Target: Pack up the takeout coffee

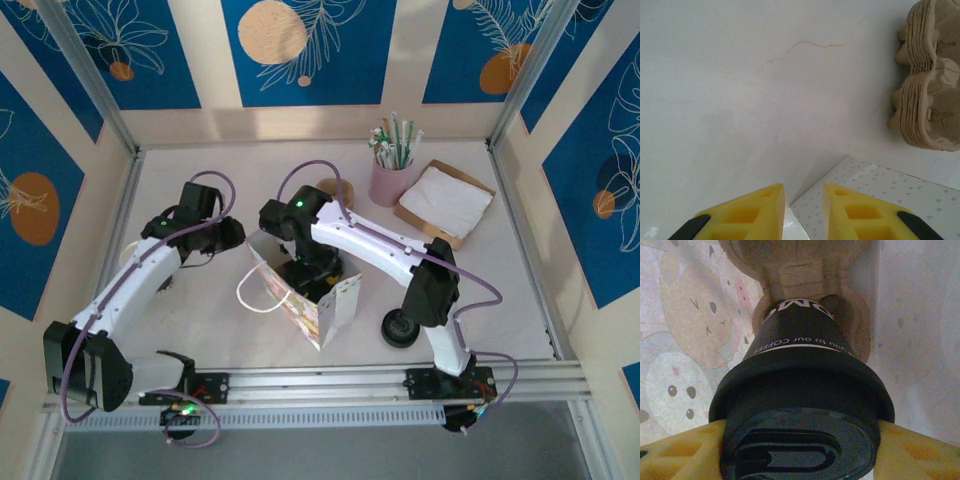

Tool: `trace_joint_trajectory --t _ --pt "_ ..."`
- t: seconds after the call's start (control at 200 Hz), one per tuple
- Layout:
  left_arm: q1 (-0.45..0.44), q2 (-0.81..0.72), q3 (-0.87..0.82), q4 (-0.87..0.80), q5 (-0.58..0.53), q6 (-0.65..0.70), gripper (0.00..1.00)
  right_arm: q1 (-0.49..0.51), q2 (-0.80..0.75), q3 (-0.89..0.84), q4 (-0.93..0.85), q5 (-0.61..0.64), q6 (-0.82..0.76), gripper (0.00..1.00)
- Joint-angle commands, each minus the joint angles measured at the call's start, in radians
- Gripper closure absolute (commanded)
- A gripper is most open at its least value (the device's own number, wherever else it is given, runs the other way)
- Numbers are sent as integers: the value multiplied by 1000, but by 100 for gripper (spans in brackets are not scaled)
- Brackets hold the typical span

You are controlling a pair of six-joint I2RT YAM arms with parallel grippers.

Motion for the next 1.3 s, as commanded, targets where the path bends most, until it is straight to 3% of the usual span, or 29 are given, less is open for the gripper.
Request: trace_joint_trajectory --t 0.0,1.295 --pt "-9 -4 -4 11 7 23 74 -3 27 -36 -184 76 -3 47" --pt "-8 -14 -18 8 -2 24 74 -10 78 -50 -180 86 -18 46"
